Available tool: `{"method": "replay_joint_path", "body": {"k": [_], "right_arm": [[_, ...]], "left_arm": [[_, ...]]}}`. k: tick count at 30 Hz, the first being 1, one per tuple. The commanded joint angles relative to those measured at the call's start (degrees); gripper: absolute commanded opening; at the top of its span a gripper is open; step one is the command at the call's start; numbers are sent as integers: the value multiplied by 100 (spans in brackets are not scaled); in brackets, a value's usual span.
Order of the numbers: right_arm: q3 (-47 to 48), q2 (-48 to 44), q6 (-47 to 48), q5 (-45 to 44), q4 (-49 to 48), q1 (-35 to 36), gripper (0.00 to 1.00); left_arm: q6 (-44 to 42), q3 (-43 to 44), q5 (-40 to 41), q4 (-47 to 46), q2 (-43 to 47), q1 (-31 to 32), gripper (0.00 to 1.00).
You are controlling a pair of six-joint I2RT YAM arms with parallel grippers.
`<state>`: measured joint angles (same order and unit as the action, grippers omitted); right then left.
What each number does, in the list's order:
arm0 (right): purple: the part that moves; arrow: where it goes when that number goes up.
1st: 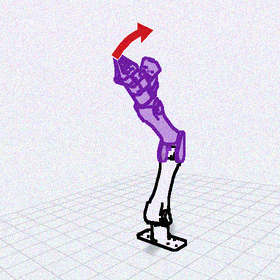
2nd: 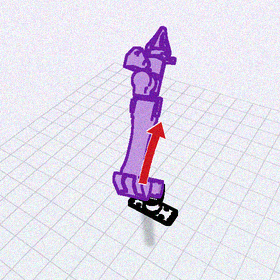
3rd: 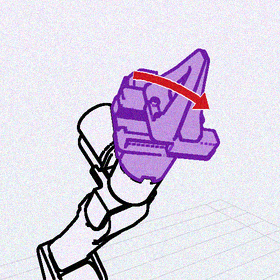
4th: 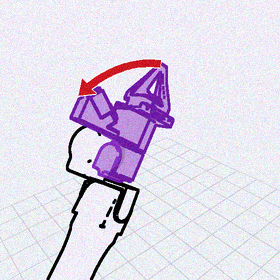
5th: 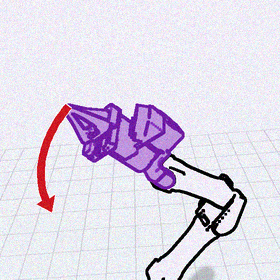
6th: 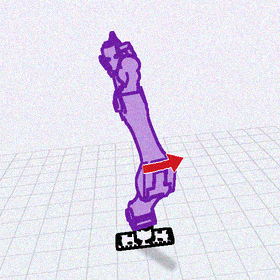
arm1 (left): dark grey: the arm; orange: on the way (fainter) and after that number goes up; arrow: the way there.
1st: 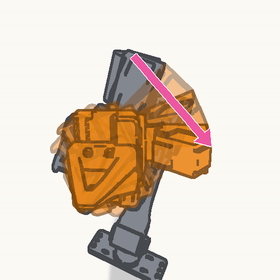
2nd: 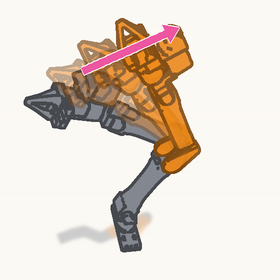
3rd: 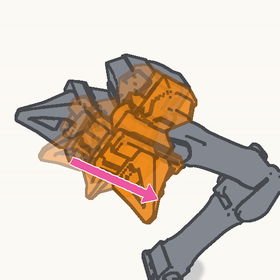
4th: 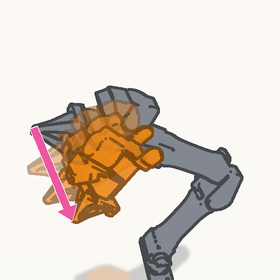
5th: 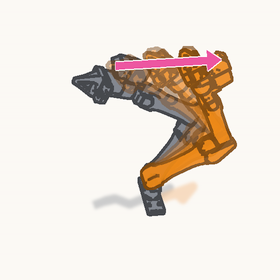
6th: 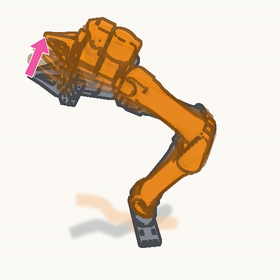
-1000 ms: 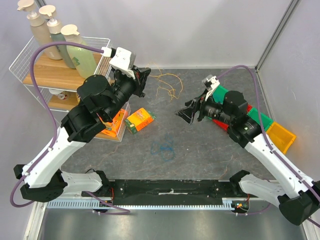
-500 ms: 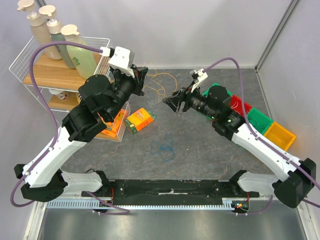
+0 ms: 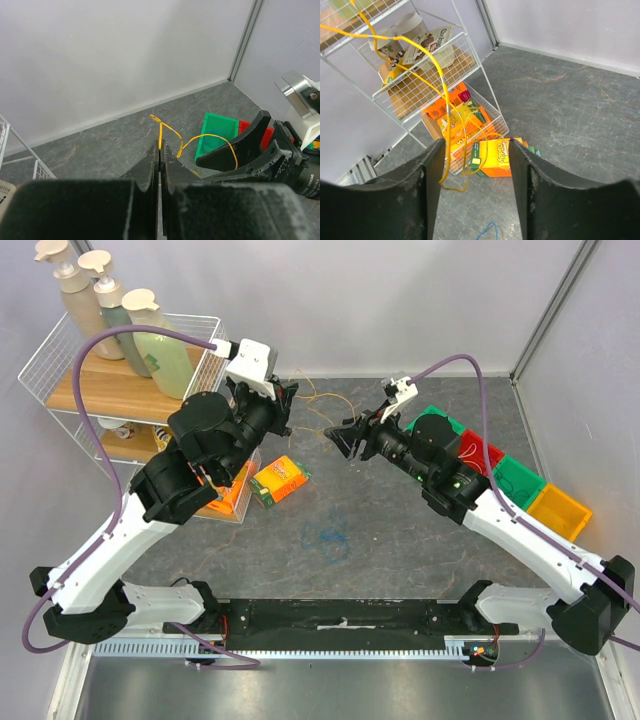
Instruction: Untangle the cables
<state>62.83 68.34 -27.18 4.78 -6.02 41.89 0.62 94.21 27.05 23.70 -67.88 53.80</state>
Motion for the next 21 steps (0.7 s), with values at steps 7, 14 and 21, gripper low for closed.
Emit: {"method": "replay_joint_path", "body": {"k": [7, 14, 21], "right_arm": [[371, 241, -112, -29, -303, 47, 55], [485, 295, -138, -230, 21, 56, 2], [90, -329, -261, -1400, 1014, -93, 0]], "left_arm": [[149, -52, 125, -156, 152, -1, 2], [210, -140, 99, -120, 204, -1, 2], [166, -202, -6, 187, 187, 8, 36]]}}
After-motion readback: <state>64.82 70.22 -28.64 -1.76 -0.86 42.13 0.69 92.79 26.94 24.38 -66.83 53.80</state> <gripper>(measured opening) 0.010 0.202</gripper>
